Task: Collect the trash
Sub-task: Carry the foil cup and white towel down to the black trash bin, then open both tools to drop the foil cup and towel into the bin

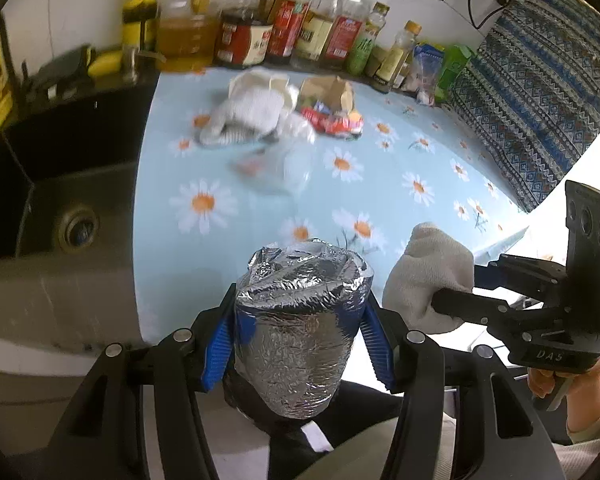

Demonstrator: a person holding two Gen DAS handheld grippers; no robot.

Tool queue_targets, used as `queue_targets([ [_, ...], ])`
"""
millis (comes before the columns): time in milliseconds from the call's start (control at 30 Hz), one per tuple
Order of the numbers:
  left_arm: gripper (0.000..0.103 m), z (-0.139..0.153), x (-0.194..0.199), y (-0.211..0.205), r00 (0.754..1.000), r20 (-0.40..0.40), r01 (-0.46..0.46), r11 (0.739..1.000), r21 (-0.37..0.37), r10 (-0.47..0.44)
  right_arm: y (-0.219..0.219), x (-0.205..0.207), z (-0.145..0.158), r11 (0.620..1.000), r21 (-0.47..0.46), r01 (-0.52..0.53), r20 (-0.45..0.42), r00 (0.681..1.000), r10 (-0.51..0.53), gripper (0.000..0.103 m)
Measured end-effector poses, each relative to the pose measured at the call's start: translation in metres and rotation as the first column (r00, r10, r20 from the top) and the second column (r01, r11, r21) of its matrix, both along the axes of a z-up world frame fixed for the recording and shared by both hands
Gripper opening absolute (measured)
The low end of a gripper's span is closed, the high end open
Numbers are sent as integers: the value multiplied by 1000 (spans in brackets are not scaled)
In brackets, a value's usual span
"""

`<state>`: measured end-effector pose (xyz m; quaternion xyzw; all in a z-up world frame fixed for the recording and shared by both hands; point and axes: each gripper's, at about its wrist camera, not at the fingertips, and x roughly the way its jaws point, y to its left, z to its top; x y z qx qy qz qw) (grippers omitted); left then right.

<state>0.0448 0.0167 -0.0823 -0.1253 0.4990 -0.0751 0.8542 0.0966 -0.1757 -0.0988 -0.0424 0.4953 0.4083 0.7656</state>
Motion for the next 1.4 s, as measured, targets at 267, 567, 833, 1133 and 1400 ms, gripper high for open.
queue_targets([
  [267,55,-45,-28,-4,995,-98,-11,998,-66,4,2,-30,-34,997,-68,-46,-67,997,42,37],
  [567,55,-95,-52,-6,983,-184,-30,995,-98,11,9,-55,-81,984,-155,-89,-137,988,68,37],
  [833,55,-149,-63,-3,955,-292,-97,984,-153,49,12,-66,-123,975,-195,-102,-201,978,62,38],
  [1133,55,-196,-58,-8,923,-380,-132,977,-165,61,13,-63,-157,967,-235,-101,-256,966,39,40],
  [1400,73,-211,-52,-13,896,-437,-162,975,-152,81,7,-54,-166,972,-228,-49,-289,957,-19,48],
])
